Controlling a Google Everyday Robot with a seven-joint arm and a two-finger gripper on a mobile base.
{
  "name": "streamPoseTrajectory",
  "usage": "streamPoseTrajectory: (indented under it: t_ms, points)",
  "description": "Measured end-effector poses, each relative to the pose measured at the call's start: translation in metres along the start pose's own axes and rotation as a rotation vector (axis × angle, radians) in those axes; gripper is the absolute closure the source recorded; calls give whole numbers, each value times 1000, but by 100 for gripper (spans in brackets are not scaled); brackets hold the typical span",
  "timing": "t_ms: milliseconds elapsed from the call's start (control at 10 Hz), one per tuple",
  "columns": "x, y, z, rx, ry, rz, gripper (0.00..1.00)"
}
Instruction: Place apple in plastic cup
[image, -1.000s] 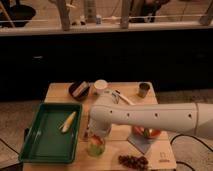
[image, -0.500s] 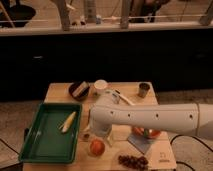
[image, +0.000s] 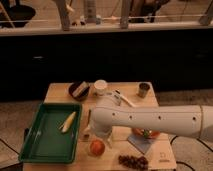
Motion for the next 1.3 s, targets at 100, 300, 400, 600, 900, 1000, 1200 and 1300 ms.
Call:
streamPoseTrajectory:
  t_ms: [100, 300, 400, 600, 900, 1000, 1200, 1300]
  points:
    - [-1, 1, 0, 7, 1, -4, 20]
    - [-4, 2, 1, 19, 8, -13, 20]
    - [-6, 4, 1, 28, 14, -17, 20]
    - [-6, 5, 0, 36, 19, -21, 20]
    - [-7, 5, 0, 36, 19, -22, 20]
    - [-7, 5, 0, 36, 19, -22, 20]
    - [-7, 4, 0, 36, 18, -24, 20]
    - [-7, 4, 0, 36, 18, -23, 20]
